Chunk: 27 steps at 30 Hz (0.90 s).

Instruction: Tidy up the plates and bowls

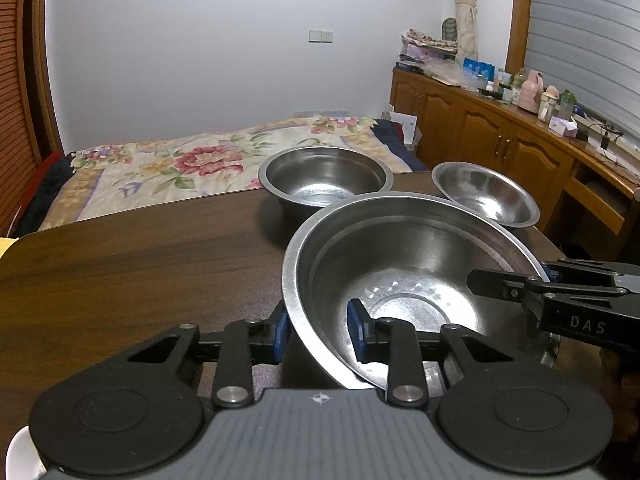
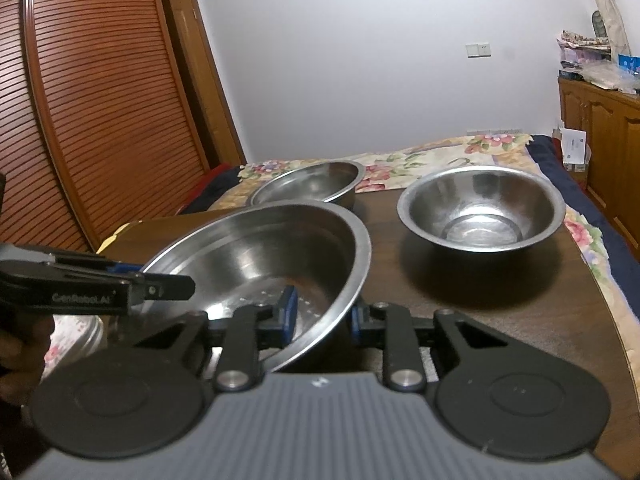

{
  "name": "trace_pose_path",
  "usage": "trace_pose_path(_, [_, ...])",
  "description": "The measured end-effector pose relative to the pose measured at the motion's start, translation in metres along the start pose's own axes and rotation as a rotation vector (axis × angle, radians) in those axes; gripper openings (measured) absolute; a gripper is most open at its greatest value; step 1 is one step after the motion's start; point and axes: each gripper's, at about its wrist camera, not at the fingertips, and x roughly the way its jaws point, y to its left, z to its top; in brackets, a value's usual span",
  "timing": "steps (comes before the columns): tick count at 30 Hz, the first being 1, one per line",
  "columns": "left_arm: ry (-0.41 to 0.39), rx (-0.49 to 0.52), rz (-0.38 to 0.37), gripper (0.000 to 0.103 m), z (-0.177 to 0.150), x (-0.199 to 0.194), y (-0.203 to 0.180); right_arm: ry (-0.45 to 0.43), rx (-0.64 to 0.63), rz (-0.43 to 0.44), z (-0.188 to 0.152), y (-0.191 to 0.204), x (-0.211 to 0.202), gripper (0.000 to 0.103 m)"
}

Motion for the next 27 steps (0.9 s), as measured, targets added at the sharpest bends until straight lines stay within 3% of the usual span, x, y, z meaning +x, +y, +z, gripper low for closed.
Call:
trace_pose_path(12, [-0.003, 0.003, -0.008, 0.029, -0.003, -0.007, -0.002, -0.001, 0.016, -0.001, 0.0, -0.002, -0.001, 0.025])
trace_pose_path(27, [-0.048, 0.022, -0.014, 0.029, -0.011, -0.045, -0.006, -0.025, 0.005, 0.004, -0.002, 0.01, -0.026, 0.025])
